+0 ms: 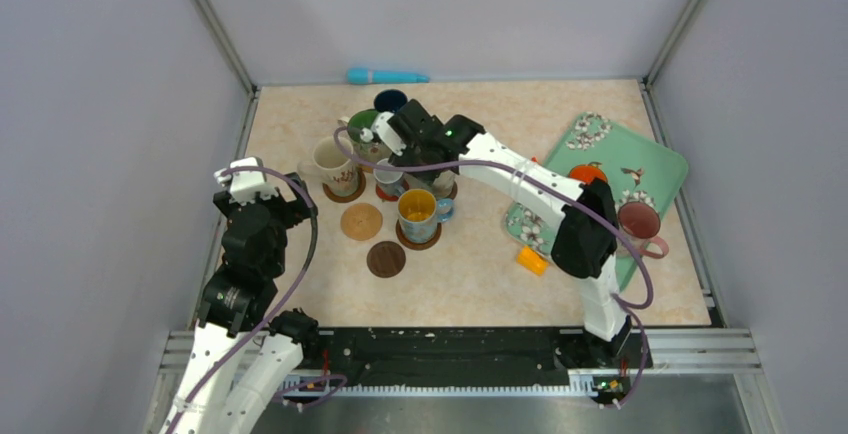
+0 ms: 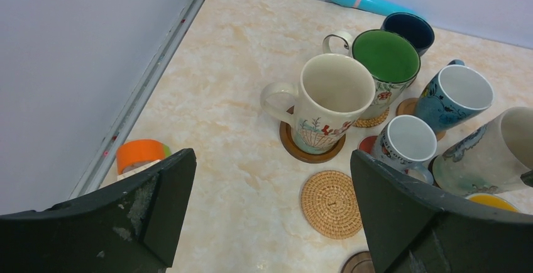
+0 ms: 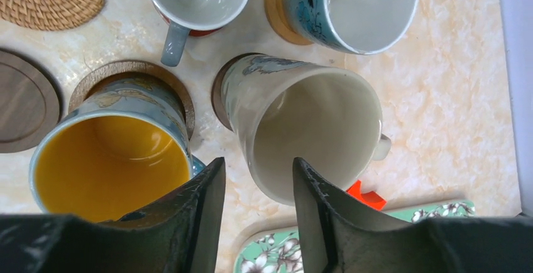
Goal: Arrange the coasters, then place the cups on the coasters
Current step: Place the cup on the coaster.
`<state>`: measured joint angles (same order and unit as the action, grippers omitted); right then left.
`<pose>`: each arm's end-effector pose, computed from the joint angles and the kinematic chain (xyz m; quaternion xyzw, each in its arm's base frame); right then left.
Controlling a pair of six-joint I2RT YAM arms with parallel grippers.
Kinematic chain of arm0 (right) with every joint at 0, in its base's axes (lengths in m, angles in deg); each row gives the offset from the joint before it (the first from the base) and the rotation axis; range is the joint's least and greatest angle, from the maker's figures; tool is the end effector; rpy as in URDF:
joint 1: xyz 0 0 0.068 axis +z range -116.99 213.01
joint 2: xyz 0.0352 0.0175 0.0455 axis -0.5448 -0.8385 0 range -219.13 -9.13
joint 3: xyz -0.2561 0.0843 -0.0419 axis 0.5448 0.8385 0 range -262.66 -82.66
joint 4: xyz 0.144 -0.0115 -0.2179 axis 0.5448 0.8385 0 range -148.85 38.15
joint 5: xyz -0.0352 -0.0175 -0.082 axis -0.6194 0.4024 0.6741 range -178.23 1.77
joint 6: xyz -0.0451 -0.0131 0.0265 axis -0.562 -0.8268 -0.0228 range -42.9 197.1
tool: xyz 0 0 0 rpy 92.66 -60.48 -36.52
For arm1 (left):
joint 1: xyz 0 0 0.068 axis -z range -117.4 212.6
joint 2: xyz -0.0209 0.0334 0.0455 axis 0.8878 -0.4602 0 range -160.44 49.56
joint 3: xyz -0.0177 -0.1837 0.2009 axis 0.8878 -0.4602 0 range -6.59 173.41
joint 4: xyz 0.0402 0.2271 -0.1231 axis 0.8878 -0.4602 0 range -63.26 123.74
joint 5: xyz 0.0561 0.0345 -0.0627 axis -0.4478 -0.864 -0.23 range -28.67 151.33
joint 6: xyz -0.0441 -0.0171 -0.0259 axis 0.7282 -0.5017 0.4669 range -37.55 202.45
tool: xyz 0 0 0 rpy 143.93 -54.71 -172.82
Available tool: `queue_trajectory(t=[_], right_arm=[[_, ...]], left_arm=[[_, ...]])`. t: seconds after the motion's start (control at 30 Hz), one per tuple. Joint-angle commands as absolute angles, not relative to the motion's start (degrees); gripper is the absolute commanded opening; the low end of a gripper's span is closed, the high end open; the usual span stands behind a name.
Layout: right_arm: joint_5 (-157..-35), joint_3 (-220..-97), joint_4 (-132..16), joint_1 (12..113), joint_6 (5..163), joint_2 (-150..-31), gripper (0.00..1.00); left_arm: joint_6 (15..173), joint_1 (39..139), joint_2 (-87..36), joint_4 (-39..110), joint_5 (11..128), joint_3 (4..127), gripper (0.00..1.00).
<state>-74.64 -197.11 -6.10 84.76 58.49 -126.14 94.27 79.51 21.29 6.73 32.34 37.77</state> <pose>0.2846 0.3475 0.3084 -0.5172 0.7950 -0.0239 0.3159 0.1098 -0.0153 0.3442 -0.1260 0.7529 0.0341 0.6450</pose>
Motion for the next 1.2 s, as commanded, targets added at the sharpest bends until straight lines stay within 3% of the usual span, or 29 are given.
queue_trajectory(t=[0.0, 0.2, 0.63, 0.93, 1.17], right_arm=[[-73.4, -199.8, -9.2, 85.7, 61.3, -119.9, 0.45], [-64.7, -195.5, -14.0, 85.7, 67.2, -114.7, 0.58], [-56.6, -167.3, -17.0, 71.4, 85.1, -91.5, 0.57], [-64.8, -153.7, -21.7, 49.3, 88.5, -83.3, 0.51], [-72.0, -148.6, -26.2, 40.0, 88.3, -82.9, 0.48]], left_arm=[[94.3, 79.2, 21.6, 8.5, 33.7, 37.9, 0.99], [94.9, 79.2, 21.3, 7.6, 36.7, 37.9, 0.99], [95.7, 79.3, 20.7, 5.6, 45.2, 38.3, 0.99], [96.0, 79.5, 22.9, 6.4, 48.1, 37.5, 0.99], [96.0, 80.3, 23.1, 6.5, 48.6, 37.3, 0.99]])
